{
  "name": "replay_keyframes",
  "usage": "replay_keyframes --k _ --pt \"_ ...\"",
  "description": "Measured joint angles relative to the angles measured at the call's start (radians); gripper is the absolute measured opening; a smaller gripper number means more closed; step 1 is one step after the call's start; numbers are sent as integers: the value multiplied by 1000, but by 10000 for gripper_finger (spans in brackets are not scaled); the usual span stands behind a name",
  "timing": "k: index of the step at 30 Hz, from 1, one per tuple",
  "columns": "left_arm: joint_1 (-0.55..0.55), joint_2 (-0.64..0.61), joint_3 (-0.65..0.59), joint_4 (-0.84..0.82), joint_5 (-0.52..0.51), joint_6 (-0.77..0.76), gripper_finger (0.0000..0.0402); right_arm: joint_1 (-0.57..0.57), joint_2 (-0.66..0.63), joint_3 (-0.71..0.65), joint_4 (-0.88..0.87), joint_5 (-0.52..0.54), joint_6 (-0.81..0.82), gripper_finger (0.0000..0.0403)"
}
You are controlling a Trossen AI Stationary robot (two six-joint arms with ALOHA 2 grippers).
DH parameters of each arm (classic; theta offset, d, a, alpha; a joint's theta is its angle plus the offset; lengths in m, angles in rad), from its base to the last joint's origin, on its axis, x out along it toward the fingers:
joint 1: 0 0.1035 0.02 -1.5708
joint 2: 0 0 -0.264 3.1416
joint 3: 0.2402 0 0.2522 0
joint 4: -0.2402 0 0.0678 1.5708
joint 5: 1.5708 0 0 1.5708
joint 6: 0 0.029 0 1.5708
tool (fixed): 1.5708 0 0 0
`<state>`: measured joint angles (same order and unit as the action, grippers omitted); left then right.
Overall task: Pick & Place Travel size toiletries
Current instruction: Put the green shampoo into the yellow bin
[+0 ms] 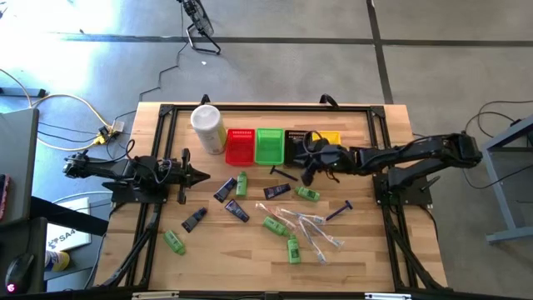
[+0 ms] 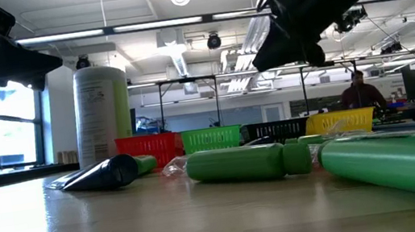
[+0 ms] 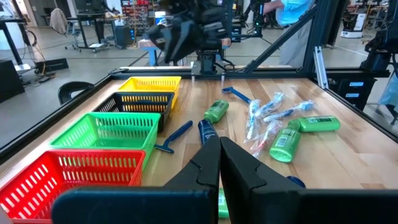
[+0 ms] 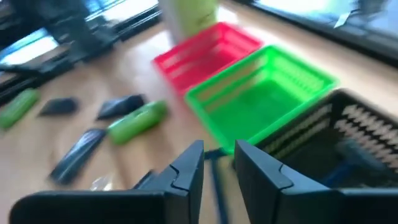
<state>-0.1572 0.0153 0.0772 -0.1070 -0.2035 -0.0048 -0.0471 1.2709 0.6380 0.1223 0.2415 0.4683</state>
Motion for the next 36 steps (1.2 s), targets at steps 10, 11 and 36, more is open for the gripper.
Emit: replay_keyframes --k 10,11,36 --pt "0 0 0 0 0 0 7 2 -5 0 -8 -171 -3 79" --pt "0 0 0 0 0 0 7 4 -5 0 -8 -182 -3 79" --pt "0 0 0 0 0 0 7 172 -5 -1 -126 -215 7 76"
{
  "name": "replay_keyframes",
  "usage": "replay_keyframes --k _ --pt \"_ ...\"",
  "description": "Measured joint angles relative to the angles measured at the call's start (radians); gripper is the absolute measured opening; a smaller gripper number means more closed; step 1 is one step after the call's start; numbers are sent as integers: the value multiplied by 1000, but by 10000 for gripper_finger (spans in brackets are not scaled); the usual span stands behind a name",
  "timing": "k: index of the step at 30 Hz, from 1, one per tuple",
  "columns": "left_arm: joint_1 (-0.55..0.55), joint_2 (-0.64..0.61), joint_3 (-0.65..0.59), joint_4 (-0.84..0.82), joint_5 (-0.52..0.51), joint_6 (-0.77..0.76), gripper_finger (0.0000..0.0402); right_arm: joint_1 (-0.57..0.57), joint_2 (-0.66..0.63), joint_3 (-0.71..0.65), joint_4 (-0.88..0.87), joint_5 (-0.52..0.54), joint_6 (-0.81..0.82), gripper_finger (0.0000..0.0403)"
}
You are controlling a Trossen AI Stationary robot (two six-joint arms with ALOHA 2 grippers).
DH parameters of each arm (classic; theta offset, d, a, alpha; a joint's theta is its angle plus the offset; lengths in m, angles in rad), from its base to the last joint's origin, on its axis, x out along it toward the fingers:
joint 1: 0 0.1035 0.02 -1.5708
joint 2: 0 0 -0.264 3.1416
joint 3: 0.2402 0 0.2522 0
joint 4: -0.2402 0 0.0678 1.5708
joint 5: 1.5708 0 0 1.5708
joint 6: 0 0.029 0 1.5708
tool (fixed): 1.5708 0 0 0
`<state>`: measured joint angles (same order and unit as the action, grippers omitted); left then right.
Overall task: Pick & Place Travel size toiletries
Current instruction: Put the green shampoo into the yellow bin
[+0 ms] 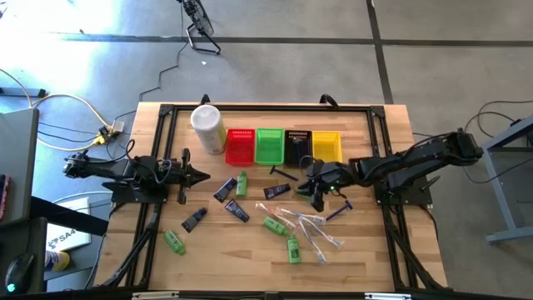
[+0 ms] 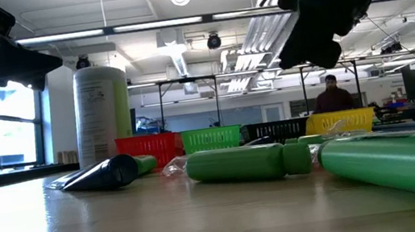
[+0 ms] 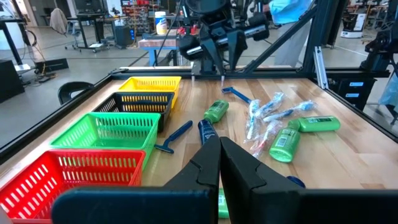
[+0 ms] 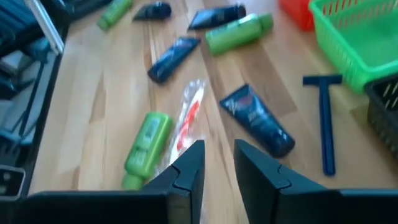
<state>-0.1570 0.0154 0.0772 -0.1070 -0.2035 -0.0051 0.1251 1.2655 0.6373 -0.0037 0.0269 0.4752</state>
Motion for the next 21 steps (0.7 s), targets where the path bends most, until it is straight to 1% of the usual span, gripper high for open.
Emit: replay_keyframes --k 10,21 --pt "0 0 0 0 0 0 7 21 0 0 -23 0 0 52" --pt "0 0 0 0 0 0 7 21 0 0 -22 0 0 51"
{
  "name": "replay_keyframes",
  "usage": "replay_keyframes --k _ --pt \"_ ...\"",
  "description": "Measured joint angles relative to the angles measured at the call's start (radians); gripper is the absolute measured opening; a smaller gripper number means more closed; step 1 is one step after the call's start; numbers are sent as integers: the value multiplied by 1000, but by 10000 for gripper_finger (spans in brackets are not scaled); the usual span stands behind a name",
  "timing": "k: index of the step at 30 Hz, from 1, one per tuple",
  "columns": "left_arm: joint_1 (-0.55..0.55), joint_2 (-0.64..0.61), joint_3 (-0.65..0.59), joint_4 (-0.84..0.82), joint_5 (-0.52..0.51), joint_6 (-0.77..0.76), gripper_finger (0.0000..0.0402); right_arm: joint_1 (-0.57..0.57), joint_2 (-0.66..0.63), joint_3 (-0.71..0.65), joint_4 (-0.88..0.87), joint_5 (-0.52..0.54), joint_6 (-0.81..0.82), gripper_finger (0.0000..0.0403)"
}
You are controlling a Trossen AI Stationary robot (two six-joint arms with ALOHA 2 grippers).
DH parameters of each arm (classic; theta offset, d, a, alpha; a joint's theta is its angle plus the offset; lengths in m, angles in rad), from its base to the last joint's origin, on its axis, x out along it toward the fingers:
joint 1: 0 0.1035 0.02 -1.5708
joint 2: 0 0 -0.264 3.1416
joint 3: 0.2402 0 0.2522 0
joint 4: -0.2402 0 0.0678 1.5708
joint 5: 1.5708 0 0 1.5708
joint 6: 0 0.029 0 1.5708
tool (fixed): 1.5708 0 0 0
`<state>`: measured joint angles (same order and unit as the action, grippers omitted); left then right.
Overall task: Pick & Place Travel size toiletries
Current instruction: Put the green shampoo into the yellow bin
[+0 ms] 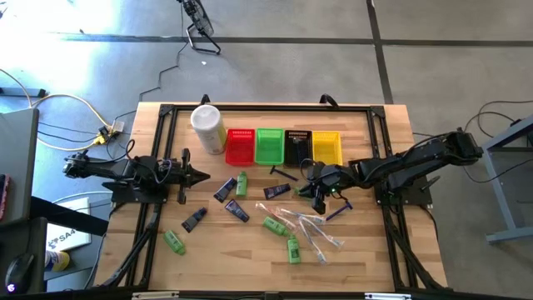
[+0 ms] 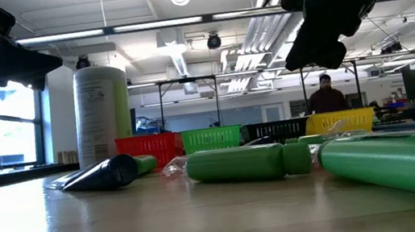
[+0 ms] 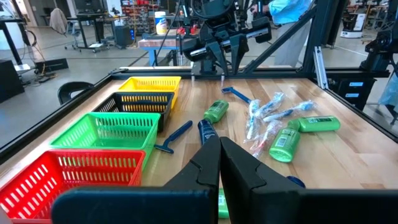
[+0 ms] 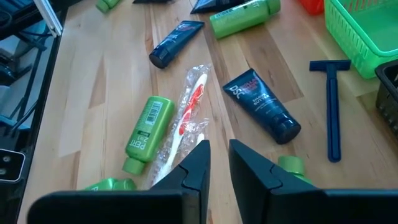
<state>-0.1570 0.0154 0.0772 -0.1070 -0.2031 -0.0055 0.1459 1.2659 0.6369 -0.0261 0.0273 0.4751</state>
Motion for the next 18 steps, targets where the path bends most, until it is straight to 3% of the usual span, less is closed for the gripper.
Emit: replay_keyframes --k 9,18 --pt "0 0 0 0 3 0 7 4 0 0 1 26 40 66" --pt "0 0 0 0 2 0 7 5 0 0 0 60 51 186"
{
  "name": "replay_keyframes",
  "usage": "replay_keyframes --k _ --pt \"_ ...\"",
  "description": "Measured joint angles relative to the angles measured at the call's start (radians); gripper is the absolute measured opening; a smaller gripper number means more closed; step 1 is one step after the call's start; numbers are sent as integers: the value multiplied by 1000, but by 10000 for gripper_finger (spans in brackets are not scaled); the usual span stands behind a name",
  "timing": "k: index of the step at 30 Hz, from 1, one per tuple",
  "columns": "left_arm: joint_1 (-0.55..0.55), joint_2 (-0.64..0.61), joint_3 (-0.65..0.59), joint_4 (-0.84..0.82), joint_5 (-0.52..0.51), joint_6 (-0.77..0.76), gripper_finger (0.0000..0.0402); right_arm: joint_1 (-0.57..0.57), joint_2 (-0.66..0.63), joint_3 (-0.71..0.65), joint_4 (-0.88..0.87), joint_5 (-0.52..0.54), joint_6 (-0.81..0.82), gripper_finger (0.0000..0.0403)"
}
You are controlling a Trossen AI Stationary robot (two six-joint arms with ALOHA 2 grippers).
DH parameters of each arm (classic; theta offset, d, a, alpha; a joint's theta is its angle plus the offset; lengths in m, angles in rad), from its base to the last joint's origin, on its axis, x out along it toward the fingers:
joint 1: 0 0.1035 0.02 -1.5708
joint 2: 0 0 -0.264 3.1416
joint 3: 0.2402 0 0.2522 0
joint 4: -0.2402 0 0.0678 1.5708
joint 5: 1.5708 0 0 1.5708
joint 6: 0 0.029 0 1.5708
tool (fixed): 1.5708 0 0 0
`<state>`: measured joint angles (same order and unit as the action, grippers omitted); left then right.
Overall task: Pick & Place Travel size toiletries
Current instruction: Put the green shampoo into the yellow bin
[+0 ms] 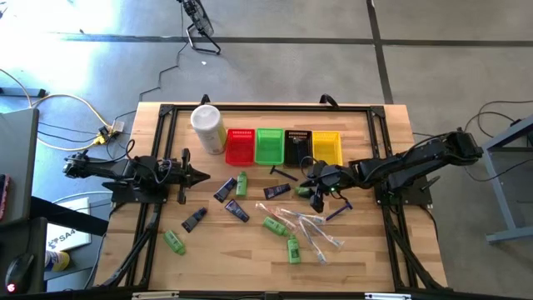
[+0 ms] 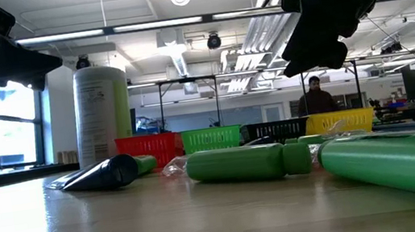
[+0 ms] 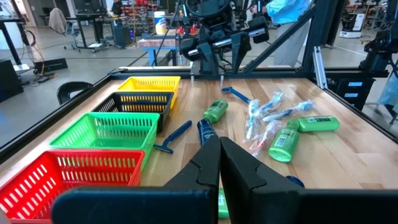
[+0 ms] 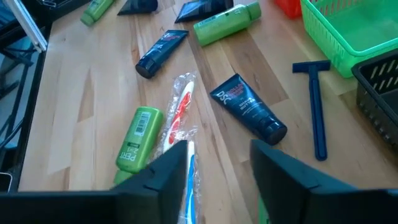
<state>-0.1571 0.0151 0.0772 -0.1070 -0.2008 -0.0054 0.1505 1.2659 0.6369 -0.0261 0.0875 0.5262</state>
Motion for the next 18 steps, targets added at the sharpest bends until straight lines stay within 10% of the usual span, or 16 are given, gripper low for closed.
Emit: replay_keyframes --k 8,18 --pt "0 0 0 0 0 0 7 0 0 0 -39 18 -8 281" --pt "0 0 0 0 -4 0 7 0 0 0 -128 30 -4 280"
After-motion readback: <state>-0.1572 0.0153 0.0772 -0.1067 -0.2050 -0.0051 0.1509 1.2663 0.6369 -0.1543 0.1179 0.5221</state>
